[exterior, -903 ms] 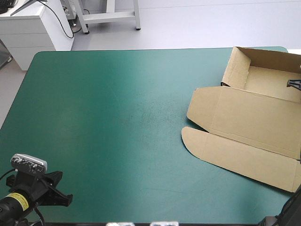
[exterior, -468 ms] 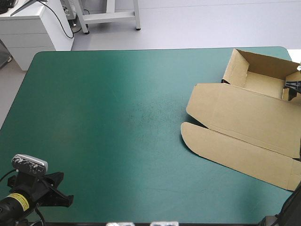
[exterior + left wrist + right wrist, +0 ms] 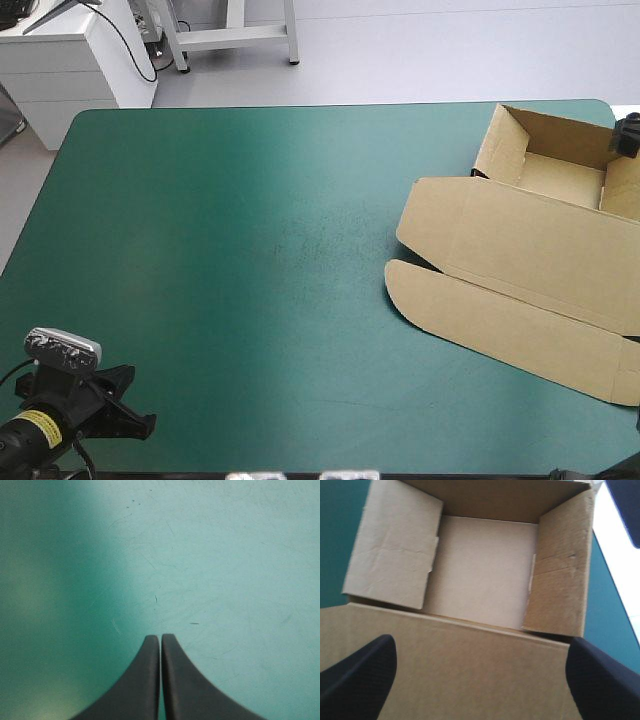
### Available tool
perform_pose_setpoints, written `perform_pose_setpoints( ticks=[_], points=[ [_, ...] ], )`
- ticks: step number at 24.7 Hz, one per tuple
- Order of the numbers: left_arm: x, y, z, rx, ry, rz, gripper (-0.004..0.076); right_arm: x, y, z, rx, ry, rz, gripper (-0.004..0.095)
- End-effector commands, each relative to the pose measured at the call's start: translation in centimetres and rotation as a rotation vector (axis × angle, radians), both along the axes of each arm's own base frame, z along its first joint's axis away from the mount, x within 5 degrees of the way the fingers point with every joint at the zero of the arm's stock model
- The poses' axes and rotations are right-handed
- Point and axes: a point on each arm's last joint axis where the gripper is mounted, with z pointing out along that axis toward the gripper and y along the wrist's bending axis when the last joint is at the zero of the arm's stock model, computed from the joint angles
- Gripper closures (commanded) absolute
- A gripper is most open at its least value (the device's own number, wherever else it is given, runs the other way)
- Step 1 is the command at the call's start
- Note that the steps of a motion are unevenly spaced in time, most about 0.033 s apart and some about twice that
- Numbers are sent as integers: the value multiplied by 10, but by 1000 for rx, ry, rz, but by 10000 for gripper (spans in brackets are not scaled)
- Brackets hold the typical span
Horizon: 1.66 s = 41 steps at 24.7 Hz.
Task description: Fold the box
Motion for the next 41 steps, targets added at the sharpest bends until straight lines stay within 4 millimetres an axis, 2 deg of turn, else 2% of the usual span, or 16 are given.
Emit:
perform_pose_setpoints(
  ticks=[1,3,4,8,9,10,11,12,13,14,16,18,22,26,30,41],
  points=[
    [4,-2,10,-24,-64,-4,731,-42,29,29,8,-107,56,153],
    [4,-2,10,-24,-64,-4,731,-66,46,38,6,-160,105,287],
    [4,-2,10,-24,-64,-4,731,-78,56,43,-3,-205,133,389],
    [4,-2,10,-24,-64,-4,731,-123,99,61,-86,-364,265,893],
    [4,-2,10,-28,-62,-5,731,-144,123,65,-128,-435,353,913],
    [4,-2,10,-31,-60,-6,731,-153,131,65,-150,-460,384,917],
    [3,-2,10,-34,-58,-7,731,-174,147,61,-204,-517,462,919],
    [3,-3,10,-36,-57,-8,731,-187,151,61,-227,-551,487,919],
    [3,-3,10,-36,-57,-8,731,-209,158,52,-236,-559,544,919],
    [3,-3,10,-36,-57,-8,731,-218,159,47,-238,-553,566,919],
    [3,-3,10,-40,-57,-9,731,-248,154,19,-256,-527,561,923],
    [0,-1,7,-51,-74,-9,731,-266,146,-11,-292,-509,529,923],
    [-16,7,-11,-107,-184,-20,731,-289,141,-74,-275,-617,463,924],
    [-35,18,-15,-155,-273,-19,731,-302,138,-116,-262,-700,429,924],
    [-43,23,-15,-175,-312,-17,731,-310,137,-138,-218,-722,401,924],
    [-49,28,-15,-139,-365,-24,731,-310,137,-140,-207,-725,391,924]
  ],
)
